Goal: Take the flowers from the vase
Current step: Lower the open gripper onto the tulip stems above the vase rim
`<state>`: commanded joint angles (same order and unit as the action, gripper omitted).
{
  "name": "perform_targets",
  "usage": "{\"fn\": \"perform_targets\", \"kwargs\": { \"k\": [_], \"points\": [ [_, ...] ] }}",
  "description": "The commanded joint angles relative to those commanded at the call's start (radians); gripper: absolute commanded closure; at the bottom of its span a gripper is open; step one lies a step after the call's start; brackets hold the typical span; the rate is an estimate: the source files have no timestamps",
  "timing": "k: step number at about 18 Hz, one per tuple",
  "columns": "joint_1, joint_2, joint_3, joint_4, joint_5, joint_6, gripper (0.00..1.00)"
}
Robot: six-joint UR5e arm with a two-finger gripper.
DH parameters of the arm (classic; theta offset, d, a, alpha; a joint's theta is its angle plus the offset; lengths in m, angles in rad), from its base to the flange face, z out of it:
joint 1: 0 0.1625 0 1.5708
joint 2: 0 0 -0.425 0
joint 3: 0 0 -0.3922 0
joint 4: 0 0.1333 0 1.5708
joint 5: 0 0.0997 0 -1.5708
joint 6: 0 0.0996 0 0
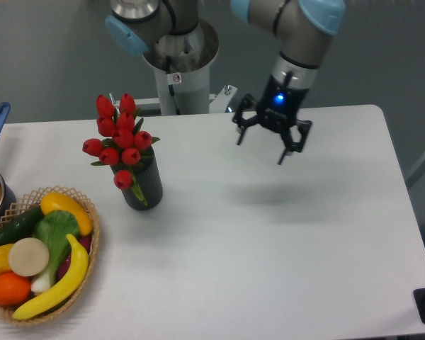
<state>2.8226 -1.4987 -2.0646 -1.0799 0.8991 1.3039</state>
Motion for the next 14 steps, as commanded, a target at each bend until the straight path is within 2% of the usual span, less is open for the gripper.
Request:
{"fn": "perform_targets", "kwargs": {
  "k": [7, 14],
  "points": [
    [-0.101, 0.000, -0.040, -0.002, -0.081, -0.005, 0.00],
    [-0.129, 0.083, -0.094, -0.002, -0.133, -0.002, 0.00]
  ]
}}
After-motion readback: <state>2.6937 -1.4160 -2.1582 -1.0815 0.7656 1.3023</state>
